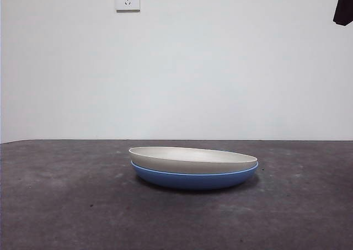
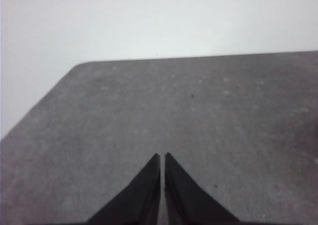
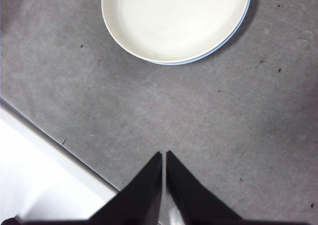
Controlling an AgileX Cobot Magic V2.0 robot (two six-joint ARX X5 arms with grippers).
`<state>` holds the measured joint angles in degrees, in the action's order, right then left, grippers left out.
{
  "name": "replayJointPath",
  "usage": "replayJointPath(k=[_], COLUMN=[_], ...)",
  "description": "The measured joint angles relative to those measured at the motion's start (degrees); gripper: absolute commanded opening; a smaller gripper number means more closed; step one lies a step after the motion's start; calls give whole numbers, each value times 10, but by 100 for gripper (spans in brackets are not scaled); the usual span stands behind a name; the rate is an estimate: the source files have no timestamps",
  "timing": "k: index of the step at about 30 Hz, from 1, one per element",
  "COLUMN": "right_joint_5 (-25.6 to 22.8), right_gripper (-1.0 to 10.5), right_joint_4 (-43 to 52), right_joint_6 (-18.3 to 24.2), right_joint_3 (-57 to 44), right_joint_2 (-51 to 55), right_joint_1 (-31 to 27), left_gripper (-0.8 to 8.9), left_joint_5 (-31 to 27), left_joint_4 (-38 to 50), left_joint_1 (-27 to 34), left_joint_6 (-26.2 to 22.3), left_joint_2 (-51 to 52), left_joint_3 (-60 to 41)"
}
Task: Pick up the white plate, put it on the blue plate, put it on desk
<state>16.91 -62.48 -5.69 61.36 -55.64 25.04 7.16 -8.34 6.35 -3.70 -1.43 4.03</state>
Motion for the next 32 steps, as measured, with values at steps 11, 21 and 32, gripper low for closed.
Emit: replayJointPath(k=[11, 21, 32], right_joint_5=[0, 0, 0], right_gripper=[9, 9, 9], right_joint_4=[0, 0, 0], right_joint_6=[0, 0, 0], right_joint_3=[0, 0, 0], right_joint_2=[0, 0, 0], right_joint_1=[0, 0, 0], left_gripper=[16, 16, 16], left_joint_5=[-2, -2, -2], left_joint_4=[-17, -17, -17], left_joint_1=[0, 0, 0], left_joint_6=[2, 2, 2], left_joint_2=[11, 11, 11], left_joint_3=[-22, -22, -22])
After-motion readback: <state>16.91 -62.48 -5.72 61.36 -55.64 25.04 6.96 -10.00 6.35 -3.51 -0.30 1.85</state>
